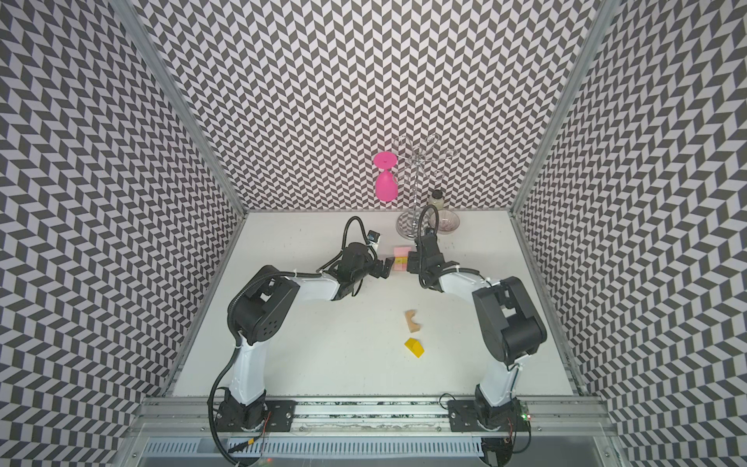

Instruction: Build the wood block tower

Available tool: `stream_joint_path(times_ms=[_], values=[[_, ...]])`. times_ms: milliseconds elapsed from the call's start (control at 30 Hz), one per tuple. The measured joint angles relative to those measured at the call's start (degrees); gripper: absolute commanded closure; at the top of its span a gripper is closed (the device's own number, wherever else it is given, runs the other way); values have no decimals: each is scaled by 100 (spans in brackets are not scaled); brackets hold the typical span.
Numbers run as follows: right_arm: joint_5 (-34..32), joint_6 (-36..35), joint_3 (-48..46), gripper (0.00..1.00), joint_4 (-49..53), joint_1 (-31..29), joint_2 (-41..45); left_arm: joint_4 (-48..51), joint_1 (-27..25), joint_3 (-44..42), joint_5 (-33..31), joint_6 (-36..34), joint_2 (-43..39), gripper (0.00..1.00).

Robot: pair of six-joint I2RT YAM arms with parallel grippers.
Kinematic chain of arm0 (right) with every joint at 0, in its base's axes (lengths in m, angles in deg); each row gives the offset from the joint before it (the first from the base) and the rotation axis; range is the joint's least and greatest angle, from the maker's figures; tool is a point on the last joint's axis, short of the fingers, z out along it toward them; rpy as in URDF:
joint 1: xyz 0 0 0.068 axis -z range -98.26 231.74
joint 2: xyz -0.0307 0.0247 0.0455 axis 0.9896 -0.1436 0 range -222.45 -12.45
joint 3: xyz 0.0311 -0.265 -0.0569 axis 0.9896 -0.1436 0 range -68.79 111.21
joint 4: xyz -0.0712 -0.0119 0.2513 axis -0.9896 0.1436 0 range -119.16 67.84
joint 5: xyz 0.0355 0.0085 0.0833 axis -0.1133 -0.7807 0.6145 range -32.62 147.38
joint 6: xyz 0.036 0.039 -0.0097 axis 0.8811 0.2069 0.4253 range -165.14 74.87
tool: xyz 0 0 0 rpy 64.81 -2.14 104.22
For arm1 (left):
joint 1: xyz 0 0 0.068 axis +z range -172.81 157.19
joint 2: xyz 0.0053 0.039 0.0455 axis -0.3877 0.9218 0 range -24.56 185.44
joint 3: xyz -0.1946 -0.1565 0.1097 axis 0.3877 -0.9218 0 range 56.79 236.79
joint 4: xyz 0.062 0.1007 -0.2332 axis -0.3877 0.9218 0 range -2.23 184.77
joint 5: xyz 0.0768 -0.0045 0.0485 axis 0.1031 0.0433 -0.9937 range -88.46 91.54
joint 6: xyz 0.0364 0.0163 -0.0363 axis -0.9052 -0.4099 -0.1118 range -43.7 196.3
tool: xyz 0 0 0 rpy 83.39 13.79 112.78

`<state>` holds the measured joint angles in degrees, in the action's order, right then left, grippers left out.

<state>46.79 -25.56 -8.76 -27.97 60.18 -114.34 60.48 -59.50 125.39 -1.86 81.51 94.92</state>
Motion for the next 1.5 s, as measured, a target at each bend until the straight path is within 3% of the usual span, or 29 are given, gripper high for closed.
stream_joint_path(times_ms=[1000,1100,1300,1500], values=[[153,-55,-334,29,-249,0,247,24,39,-2,7,-2,-44,1],[164,-70,-678,29,-409,0,595,-22,42,-433,33,0,-380,1],[98,-66,-1209,28,-660,0,1429,-413,33,-1637,179,48,-1858,0],[-175,544,-1386,29,-511,2,2483,-649,-90,-2409,264,90,-3300,0]])
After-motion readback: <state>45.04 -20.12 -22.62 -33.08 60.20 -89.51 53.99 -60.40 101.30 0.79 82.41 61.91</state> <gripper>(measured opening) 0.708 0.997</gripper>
